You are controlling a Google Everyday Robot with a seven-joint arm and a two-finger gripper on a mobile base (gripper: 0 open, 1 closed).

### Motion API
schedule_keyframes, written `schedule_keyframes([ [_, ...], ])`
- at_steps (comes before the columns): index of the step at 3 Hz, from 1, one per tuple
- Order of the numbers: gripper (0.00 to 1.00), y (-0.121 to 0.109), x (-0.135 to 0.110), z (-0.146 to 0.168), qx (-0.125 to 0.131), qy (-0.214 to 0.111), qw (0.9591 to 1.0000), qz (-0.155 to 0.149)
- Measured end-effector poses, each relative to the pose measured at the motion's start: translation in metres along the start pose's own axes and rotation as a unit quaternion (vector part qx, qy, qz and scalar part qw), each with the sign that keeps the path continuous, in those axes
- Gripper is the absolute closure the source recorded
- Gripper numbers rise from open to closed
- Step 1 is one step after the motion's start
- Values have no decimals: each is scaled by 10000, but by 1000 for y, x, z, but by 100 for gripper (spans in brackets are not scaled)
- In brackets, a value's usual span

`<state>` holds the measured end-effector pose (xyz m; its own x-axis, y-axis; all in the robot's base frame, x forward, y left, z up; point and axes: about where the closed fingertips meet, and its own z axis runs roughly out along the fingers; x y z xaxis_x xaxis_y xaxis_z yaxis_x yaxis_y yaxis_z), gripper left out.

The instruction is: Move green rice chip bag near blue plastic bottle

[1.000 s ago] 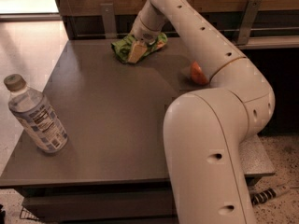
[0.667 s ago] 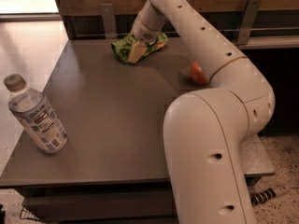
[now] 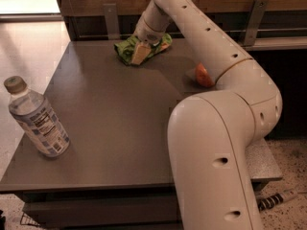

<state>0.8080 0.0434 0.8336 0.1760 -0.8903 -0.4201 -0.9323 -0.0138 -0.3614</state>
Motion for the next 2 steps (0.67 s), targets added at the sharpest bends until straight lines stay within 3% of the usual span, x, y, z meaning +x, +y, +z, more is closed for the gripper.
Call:
schedule_keyframes([
  [2, 100, 0, 0, 0, -1, 0, 10000, 0],
])
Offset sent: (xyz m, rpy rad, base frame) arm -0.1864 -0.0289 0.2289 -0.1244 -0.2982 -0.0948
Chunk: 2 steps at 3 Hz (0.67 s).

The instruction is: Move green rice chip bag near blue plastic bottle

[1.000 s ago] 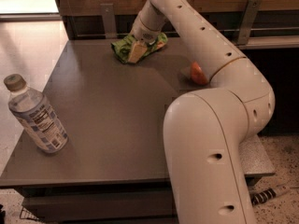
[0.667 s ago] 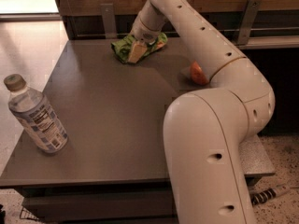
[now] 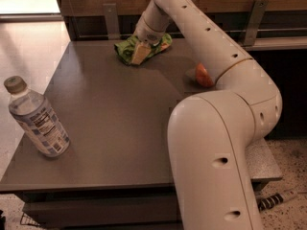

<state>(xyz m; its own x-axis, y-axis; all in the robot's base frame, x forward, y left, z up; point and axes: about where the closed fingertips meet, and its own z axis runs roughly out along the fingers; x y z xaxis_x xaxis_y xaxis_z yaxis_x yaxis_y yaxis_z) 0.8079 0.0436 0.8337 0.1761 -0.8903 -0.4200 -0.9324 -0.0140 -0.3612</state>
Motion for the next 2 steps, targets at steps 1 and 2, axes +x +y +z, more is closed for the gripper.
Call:
schedule_keyframes([
  [1, 100, 0, 0, 0, 0, 0, 10000, 0],
  [2, 100, 0, -7, -17, 71, 227, 9997, -17],
])
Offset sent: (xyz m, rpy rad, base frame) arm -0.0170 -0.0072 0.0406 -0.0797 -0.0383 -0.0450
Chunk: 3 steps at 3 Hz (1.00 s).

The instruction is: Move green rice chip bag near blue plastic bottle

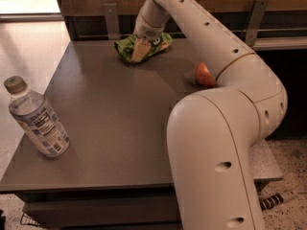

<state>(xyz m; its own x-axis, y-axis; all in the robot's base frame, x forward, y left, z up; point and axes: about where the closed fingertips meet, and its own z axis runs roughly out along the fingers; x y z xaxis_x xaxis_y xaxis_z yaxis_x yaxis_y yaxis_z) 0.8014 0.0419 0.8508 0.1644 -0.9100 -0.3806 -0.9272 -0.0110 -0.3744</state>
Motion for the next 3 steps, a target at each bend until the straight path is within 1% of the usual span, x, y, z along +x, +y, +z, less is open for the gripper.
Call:
schedule_keyframes([
  [1, 100, 0, -10, -30, 156, 272, 9995, -28],
  [2, 100, 6, -19, -62, 346, 432, 9985, -51],
  [3, 100, 31, -36, -102, 460, 599, 9971, -115],
])
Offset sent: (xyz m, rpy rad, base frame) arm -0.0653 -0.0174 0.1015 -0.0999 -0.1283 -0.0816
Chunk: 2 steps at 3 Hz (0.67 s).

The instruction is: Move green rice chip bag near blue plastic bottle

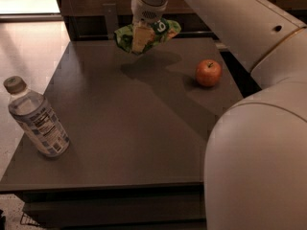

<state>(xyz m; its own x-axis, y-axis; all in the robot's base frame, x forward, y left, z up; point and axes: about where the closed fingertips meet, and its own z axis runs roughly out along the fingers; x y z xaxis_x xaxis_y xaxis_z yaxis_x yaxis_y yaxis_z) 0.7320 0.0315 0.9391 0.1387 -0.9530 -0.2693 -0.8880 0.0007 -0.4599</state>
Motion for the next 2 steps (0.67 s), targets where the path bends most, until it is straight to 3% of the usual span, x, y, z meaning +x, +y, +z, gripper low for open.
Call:
schedule_keyframes([
  [1, 100, 43, -22, -55, 286, 37, 9995, -99],
  [2, 100, 89, -38, -82, 429, -51, 9989, -183],
])
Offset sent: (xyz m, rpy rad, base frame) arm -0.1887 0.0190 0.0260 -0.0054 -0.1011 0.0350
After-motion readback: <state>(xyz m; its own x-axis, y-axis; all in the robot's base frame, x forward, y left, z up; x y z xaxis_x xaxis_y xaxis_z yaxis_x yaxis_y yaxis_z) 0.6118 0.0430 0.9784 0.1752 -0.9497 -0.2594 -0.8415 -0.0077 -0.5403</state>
